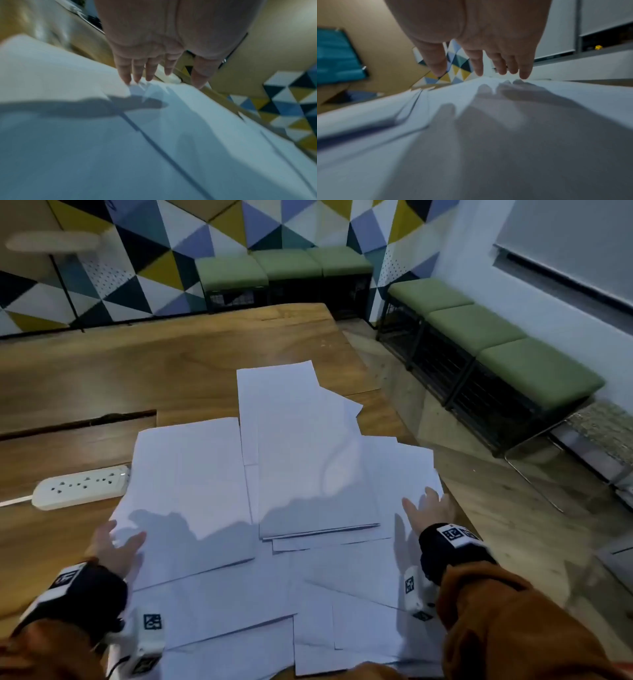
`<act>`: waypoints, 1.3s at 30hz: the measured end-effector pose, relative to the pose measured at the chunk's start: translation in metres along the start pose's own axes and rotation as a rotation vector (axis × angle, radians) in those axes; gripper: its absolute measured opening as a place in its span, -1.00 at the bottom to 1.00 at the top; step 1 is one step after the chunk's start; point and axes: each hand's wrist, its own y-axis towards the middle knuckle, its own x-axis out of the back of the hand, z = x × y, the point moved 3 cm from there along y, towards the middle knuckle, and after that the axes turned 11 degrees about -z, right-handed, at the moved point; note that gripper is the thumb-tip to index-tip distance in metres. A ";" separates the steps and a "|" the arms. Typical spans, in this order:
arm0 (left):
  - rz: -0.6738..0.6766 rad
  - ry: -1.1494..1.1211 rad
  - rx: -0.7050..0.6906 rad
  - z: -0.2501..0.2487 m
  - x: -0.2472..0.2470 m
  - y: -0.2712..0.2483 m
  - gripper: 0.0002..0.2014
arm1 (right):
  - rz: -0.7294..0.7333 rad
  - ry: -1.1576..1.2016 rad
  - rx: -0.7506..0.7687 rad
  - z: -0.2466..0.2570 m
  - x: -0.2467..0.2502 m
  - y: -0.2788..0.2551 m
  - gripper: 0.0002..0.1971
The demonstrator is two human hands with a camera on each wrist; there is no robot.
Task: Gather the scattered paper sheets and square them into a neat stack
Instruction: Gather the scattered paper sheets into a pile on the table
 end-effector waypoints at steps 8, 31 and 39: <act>-0.019 0.438 -0.175 -0.031 -0.057 -0.003 -0.20 | 0.213 -0.323 0.218 0.048 -0.044 0.006 -0.17; 0.030 -0.013 -0.023 -0.050 -0.049 -0.012 -0.19 | 0.238 0.041 0.252 0.078 -0.050 0.004 -0.68; 0.280 -0.311 -0.081 -0.066 -0.062 -0.035 -0.17 | 0.388 -0.021 0.404 0.092 -0.064 -0.029 -0.80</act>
